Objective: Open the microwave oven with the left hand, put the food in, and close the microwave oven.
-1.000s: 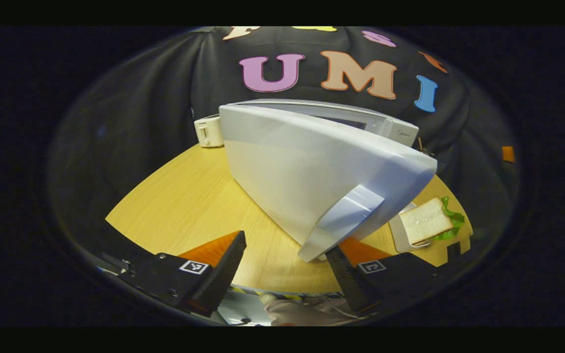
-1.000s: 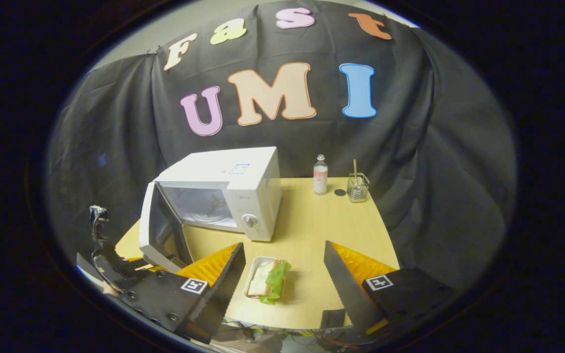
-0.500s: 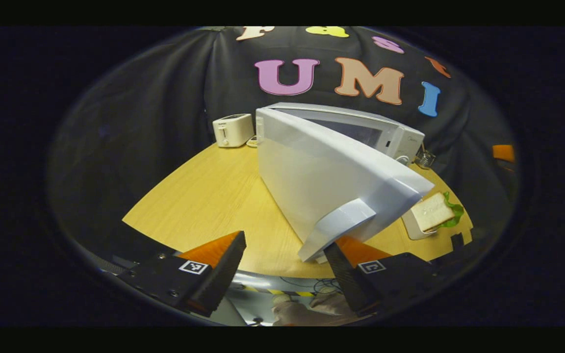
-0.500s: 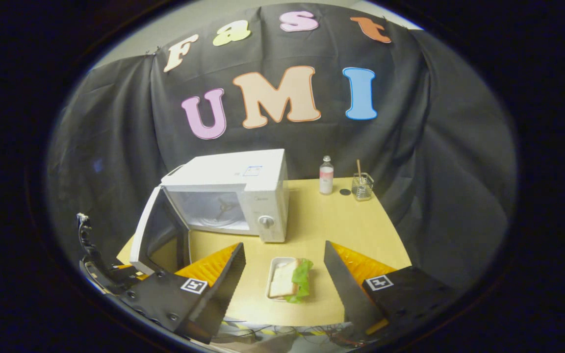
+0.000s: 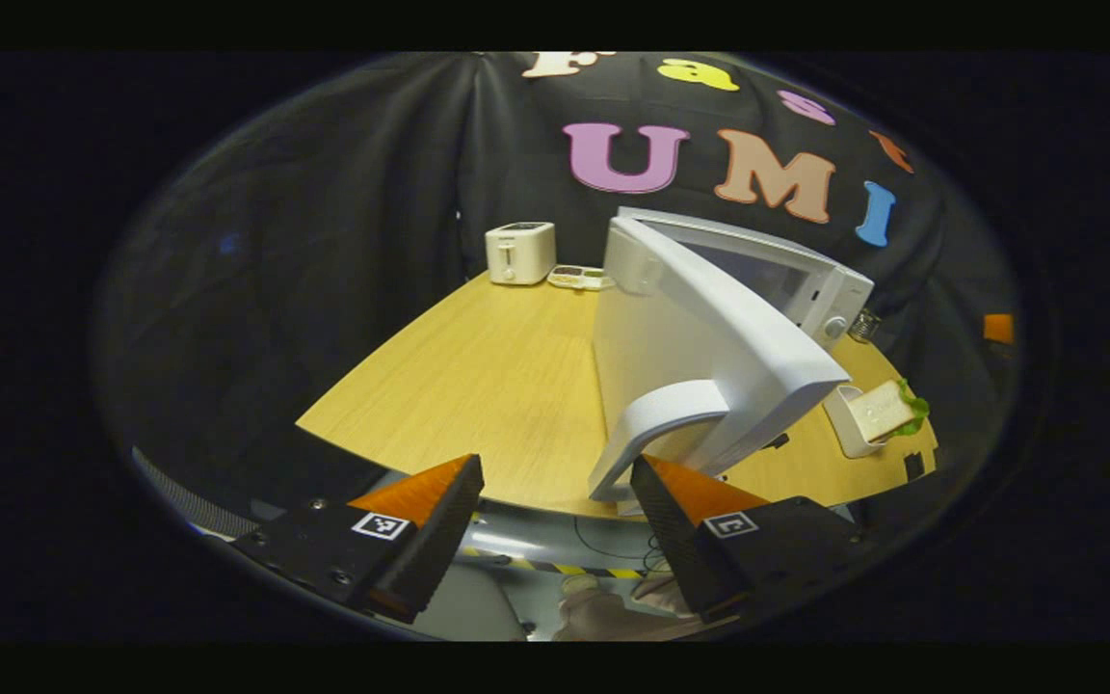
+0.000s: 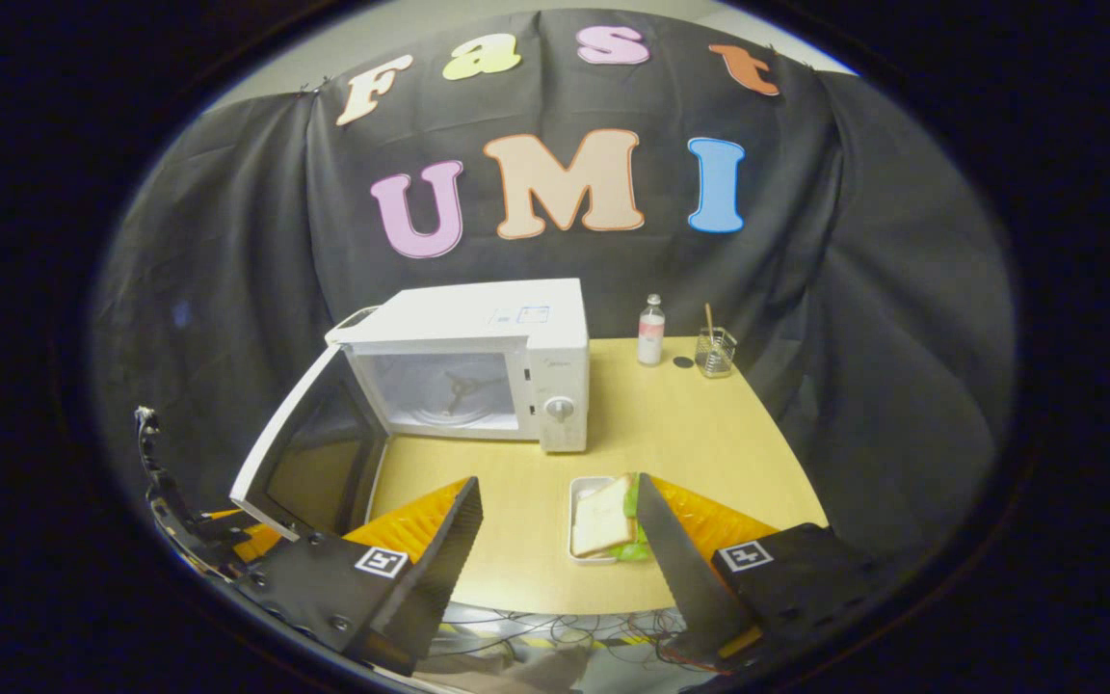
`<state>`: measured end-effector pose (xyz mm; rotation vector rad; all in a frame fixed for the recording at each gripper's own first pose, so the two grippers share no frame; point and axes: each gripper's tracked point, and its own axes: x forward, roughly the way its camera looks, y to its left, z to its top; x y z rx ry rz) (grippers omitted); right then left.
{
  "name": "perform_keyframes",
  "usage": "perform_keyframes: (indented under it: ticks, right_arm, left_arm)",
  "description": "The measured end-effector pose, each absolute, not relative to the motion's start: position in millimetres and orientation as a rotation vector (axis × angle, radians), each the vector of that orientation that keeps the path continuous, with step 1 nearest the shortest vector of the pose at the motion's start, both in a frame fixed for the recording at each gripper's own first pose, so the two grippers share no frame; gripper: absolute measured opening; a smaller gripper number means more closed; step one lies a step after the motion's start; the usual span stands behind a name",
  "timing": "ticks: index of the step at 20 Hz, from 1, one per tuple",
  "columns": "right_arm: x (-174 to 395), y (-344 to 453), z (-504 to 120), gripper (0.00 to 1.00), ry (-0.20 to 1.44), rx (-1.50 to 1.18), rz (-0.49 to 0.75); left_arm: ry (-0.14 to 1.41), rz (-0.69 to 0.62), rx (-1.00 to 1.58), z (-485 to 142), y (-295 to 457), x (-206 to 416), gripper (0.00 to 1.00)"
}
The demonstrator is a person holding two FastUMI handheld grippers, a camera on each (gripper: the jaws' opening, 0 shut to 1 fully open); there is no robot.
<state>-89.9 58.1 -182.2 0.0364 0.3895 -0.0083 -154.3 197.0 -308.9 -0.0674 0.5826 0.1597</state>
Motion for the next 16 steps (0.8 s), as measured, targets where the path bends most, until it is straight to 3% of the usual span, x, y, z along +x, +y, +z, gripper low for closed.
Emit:
perform_keyframes:
  ticks: [3,4,5,16]
  right_arm:
    - [-103.4,72.6,-190.4,0.94,0.404,0.034,-0.020]
    - [-107.0,78.3,-192.7,1.00,0.405,0.033,-0.019]
    - [-109.0,82.8,-195.6,0.94,0.408,0.035,-0.017]
    - [-79.4,62.2,-235.4,0.95,0.578,0.032,-0.036]
  left_arm:
    - [0.552,0.233,-0.089,-300.2,235.1,-167.1,0.95]
    - [0.540,0.257,-0.095,-295.0,248.4,-170.7,0.94]
    - [0.523,0.277,-0.102,-288.8,259.6,-171.7,0.91]
    - [0.188,0.471,-0.065,-155.0,308.4,-157.4,0.91]
